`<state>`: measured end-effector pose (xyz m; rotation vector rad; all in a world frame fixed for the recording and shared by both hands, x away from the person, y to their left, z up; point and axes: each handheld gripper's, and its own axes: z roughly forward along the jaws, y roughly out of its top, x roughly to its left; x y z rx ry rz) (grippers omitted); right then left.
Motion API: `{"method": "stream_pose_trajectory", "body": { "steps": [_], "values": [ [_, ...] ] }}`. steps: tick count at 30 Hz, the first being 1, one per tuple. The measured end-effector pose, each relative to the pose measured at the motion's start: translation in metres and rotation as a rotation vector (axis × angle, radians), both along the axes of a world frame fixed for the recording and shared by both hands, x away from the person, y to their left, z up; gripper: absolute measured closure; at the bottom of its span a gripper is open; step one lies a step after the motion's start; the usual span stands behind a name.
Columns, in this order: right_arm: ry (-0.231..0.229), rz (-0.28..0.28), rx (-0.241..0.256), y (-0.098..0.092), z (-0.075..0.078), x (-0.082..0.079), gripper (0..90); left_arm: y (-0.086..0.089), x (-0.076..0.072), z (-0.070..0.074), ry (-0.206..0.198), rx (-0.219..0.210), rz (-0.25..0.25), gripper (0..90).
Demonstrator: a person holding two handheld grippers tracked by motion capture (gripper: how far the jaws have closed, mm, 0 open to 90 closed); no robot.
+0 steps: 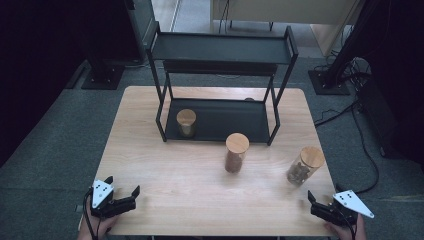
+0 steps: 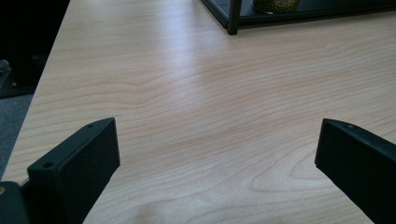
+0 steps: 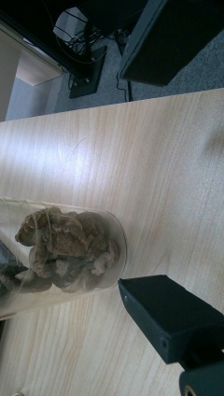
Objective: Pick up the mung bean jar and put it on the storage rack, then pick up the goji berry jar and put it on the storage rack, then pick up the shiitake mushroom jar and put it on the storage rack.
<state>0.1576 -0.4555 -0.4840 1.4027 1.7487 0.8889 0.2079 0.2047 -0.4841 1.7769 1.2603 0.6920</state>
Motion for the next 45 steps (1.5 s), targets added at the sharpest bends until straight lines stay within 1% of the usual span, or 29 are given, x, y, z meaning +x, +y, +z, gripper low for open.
{"method": "stream_pose_trajectory", "body": {
  "steps": [4,6,9,10,13,15,18,21,23,28,31,32,37,39,42,43,44,45],
  "values": [
    [-0.002,-0.001,-0.002,0.0,0.0,0.0,1.8,0.004,-0.001,0.0,0.002,-0.015,0.002,0.0],
    [-0.003,-0.003,-0.001,0.0,0.0,0.0,1.7,0.003,-0.001,0.0,-0.002,-0.003,-0.008,0.1],
    [-0.005,-0.003,0.003,0.0,0.0,0.0,1.7,0.002,-0.002,0.0,0.0,0.03,-0.025,0.1],
    [-0.006,-0.003,0.004,-0.001,0.0,-0.001,1.8,0.002,-0.003,0.0,0.0,0.031,-0.026,0.0],
    [-0.005,-0.001,0.003,0.0,0.0,-0.001,1.8,0.005,-0.005,0.0,0.003,0.025,-0.036,0.0],
    [-0.005,-0.001,0.0,0.0,0.0,-0.001,1.8,0.008,-0.006,0.0,0.0,0.029,-0.032,0.1],
    [-0.005,0.0,-0.001,0.0,0.0,-0.001,1.8,0.013,-0.006,0.0,0.002,0.021,-0.019,0.0],
    [-0.004,0.0,0.0,0.0,0.0,-0.001,1.8,0.016,-0.007,0.0,0.002,0.013,-0.025,0.0],
    [-0.004,-0.001,-0.002,0.0,0.0,-0.001,1.8,0.018,-0.007,0.0,0.002,0.025,-0.036,0.1],
    [-0.005,-0.001,-0.002,0.0,0.0,-0.001,1.8,0.024,-0.01,0.0,0.001,0.027,-0.033,0.0],
    [-0.006,-0.001,-0.003,0.0,0.0,-0.001,1.8,0.027,-0.01,0.0,0.004,0.014,-0.03,0.0],
    [-0.006,-0.001,-0.004,0.0,0.0,-0.001,1.8,0.027,-0.009,0.0,0.007,0.011,-0.03,0.1],
    [-0.007,0.003,-0.009,0.002,0.0,-0.001,1.8,0.025,-0.008,0.0,0.021,0.02,-0.041,0.1],
    [-0.006,-0.005,-0.009,0.003,0.0,-0.001,1.8,0.024,-0.008,0.0,0.023,0.024,-0.047,0.1],
    [-0.002,-0.006,-0.018,0.007,0.001,-0.002,1.7,0.025,-0.007,0.0,0.027,0.02,-0.046,0.1],
    [0.0,-0.004,-0.003,0.008,0.002,-0.002,1.7,0.025,-0.007,0.0,0.027,0.019,-0.047,0.1],
    [0.0,0.003,0.026,0.01,0.002,-0.003,1.7,0.025,-0.007,0.0,0.028,0.016,-0.047,0.1],
    [0.001,0.009,0.028,0.013,0.003,-0.004,1.7,0.025,-0.007,0.0,0.029,0.016,-0.049,0.1]
  ]
}}
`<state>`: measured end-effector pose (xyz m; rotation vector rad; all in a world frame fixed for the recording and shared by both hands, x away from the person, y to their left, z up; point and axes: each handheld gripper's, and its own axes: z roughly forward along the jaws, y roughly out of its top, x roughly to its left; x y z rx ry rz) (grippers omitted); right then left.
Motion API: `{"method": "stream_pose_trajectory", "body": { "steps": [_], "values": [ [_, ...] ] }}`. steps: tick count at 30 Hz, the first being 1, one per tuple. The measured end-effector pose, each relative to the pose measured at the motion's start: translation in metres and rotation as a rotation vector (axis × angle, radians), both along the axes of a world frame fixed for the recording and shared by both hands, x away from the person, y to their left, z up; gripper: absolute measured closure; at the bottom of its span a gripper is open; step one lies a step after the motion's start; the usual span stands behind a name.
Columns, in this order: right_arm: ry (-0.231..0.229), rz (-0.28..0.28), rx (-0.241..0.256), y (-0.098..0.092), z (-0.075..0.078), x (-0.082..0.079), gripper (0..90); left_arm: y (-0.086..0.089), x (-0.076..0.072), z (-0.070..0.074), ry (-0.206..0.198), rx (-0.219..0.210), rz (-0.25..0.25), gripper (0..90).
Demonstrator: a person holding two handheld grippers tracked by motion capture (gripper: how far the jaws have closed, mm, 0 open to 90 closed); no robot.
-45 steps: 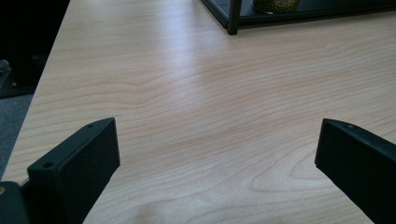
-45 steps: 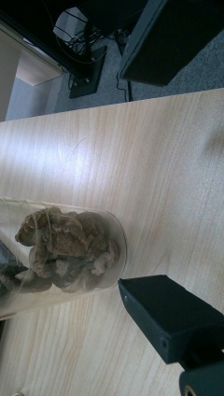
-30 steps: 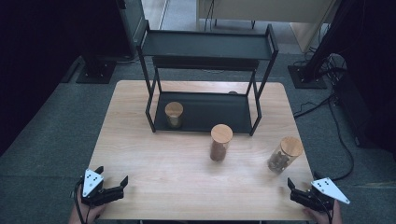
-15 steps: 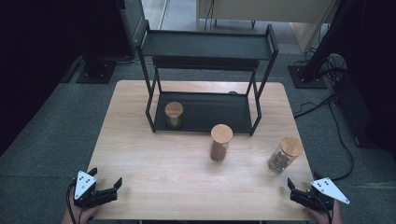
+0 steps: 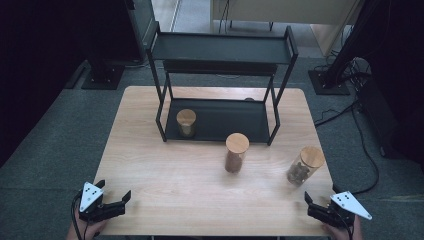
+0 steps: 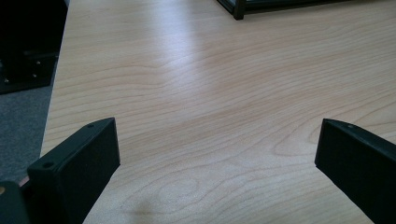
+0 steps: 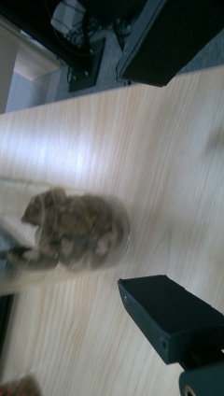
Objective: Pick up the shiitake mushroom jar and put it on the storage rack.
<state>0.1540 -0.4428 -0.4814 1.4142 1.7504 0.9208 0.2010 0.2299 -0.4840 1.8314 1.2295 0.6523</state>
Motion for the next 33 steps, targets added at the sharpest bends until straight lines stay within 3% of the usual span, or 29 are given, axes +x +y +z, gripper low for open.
{"method": "stream_pose_trajectory", "body": {
  "steps": [12,19,33],
  "values": [
    [0.007,0.091,-0.012,0.047,0.002,0.001,1.8,0.0,0.0,0.0,0.002,-0.001,-0.009,0.1],
    [0.007,0.148,-0.01,0.08,0.002,0.01,1.8,0.001,0.0,0.0,0.001,-0.01,-0.013,0.1],
    [0.007,0.172,0.006,0.101,0.001,0.021,2.0,0.001,0.001,0.0,0.005,-0.01,-0.019,0.1]
  ]
}}
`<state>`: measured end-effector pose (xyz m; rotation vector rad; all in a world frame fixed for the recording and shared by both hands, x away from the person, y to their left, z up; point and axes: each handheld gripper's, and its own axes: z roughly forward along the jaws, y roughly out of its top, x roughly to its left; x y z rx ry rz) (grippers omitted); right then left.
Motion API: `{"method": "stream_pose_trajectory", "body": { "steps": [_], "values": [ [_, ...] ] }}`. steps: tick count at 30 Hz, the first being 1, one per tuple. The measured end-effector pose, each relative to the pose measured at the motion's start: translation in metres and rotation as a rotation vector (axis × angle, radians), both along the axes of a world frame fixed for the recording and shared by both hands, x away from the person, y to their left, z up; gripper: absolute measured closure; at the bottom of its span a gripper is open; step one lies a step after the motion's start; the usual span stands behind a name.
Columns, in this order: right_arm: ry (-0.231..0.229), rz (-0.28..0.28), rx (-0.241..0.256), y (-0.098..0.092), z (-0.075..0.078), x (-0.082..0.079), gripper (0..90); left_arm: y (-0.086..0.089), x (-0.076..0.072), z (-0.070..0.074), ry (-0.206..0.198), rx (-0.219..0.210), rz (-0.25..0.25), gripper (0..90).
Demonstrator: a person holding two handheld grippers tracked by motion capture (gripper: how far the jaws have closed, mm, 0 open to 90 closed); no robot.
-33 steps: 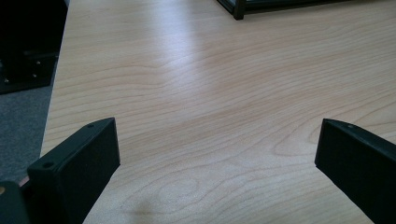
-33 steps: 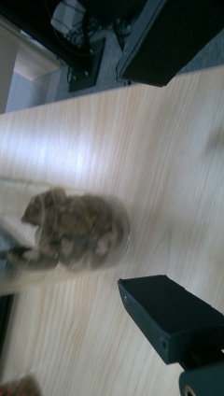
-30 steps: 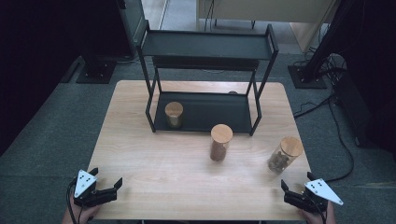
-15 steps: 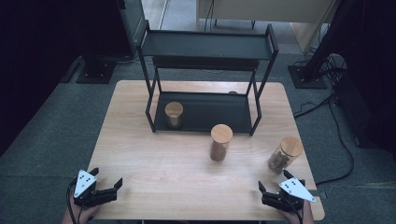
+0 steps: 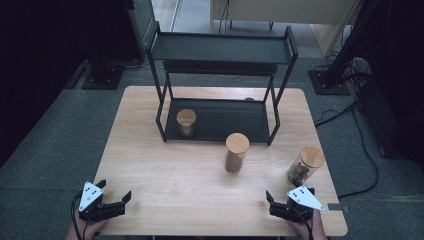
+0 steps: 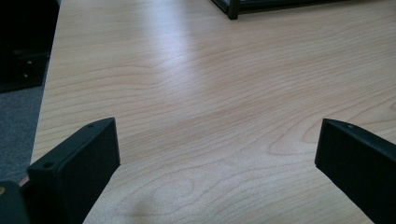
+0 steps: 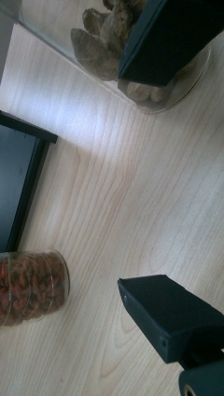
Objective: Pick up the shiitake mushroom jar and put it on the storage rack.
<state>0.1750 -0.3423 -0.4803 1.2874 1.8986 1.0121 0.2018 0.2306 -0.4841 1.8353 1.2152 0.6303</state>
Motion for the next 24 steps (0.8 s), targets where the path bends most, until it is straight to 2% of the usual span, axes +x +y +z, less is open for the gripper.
{"method": "stream_pose_trajectory", "body": {
  "steps": [12,24],
  "values": [
    [0.007,0.013,0.029,0.015,-0.002,0.011,2.0,0.0,0.0,0.0,0.004,0.0,0.005,0.1],
    [0.015,0.025,0.034,0.028,-0.003,0.022,2.0,0.0,0.001,0.0,0.006,0.002,0.004,0.1]
  ]
}}
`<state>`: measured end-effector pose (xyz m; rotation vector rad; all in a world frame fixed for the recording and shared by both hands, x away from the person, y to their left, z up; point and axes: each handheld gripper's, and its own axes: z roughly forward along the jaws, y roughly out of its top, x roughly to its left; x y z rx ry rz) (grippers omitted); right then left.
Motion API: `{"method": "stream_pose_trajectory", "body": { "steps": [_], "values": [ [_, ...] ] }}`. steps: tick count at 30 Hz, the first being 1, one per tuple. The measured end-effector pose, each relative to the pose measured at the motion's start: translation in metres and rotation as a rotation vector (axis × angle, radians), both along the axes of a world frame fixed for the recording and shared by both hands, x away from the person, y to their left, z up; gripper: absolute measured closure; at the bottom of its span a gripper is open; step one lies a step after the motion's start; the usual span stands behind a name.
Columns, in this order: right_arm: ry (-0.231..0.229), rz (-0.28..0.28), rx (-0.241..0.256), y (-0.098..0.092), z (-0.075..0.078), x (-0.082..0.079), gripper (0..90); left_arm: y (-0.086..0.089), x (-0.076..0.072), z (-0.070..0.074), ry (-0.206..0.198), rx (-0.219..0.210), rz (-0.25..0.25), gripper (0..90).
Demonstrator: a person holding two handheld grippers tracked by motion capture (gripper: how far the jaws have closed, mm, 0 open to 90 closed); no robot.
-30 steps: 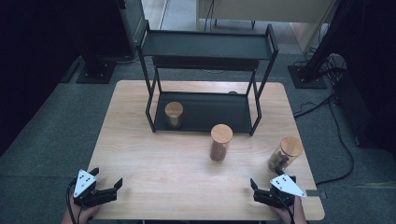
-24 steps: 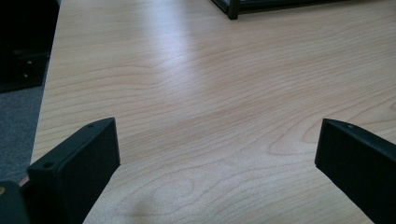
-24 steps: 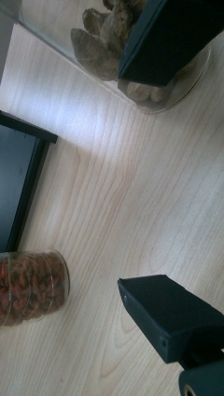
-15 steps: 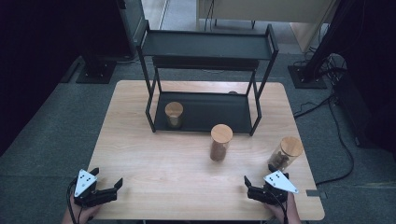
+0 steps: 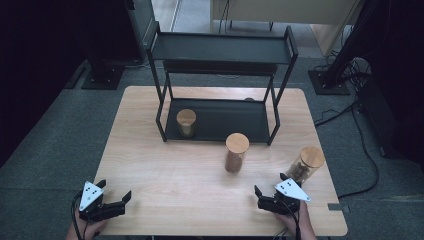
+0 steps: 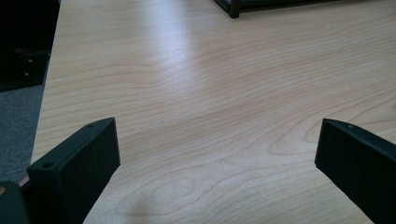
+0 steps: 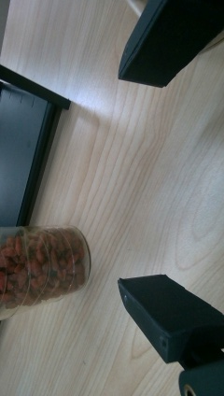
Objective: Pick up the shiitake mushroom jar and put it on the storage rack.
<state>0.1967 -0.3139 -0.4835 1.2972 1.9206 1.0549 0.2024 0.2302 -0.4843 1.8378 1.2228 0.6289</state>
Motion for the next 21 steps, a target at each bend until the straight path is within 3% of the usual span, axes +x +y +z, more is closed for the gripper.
{"method": "stream_pose_trajectory", "body": {
  "steps": [21],
  "values": [
    [0.003,0.033,0.0,0.029,0.0,0.021,2.1,0.0,0.0,0.0,0.003,-0.003,0.002,0.1]
  ]
}}
